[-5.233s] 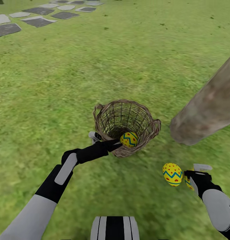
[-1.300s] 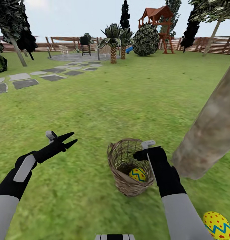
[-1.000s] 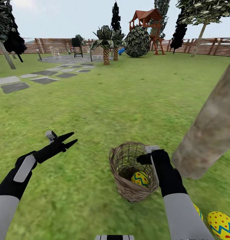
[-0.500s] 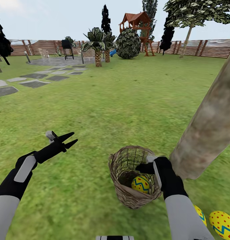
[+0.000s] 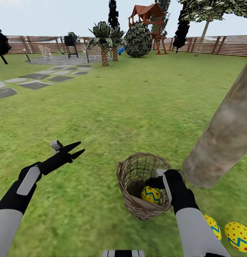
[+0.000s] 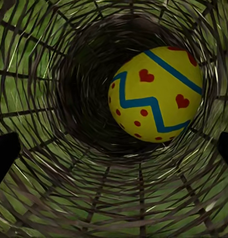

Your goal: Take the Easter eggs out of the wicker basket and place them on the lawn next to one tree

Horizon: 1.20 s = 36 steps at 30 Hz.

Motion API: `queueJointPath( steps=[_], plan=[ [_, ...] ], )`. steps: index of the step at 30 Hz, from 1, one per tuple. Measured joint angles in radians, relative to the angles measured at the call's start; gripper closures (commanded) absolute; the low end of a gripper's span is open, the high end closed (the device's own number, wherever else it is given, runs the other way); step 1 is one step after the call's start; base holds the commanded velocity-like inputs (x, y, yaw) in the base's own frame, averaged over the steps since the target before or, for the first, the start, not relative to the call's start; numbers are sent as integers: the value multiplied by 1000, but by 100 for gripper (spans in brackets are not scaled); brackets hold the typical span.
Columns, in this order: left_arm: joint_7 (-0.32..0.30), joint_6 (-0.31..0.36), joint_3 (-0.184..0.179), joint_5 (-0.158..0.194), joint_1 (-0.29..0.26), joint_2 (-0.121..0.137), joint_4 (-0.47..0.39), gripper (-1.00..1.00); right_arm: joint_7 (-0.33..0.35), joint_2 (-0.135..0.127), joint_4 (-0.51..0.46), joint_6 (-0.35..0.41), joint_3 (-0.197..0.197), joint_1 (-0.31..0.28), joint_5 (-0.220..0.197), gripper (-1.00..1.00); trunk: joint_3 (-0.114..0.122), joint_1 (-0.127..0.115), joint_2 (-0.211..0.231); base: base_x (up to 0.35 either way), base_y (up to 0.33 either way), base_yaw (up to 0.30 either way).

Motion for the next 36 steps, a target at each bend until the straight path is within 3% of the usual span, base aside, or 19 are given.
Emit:
queueJointPath(
  steps=[10, 14, 15, 19, 23, 27, 32, 36],
  plan=[
    [1, 0, 0, 1, 0, -1, 0, -100, -47, 1, 23, -12, -1, -3, 0, -100, 0, 0, 0, 27, 0, 0],
    [1, 0, 0, 1, 0, -1, 0, -100, -83, 3, 44, -58, -1, -9, -2, -100, 0, -1, 0, 241, 0, 0],
    [0, -1, 0, 1, 0, -1, 0, -100, -85, 3, 61, -76, -1, -17, -12, -100, 0, 0, 0, 77, 0, 0],
    [0, -1, 0, 1, 0, -2, 0, -100, -104, 1, 110, -103, -3, -32, -116, -100, 0, 0, 0, 32, 0, 0],
    [0, -1, 0, 1, 0, -5, 0, -100, -187, 0, 122, -111, -5, -37, -206, -100, 0, 0, 0, 5, 0, 0],
    [0, -2, 0, 1, 0, -6, 0, -100, -205, -2, 123, -112, -7, -37, -249, -100, 0, 0, 0, 0, 0, 0],
    [-2, -2, 0, 0, 0, -6, 0, -100, -210, -4, 140, -124, -9, -37, -259, -100, -8, 1, 0, 0, 0, 0],
    [-1, -2, 0, -1, 0, -6, 0, -100, -267, -5, 185, -159, -12, -43, -260, -100, -23, 3, -1, 0, 0, 0]
  ],
)
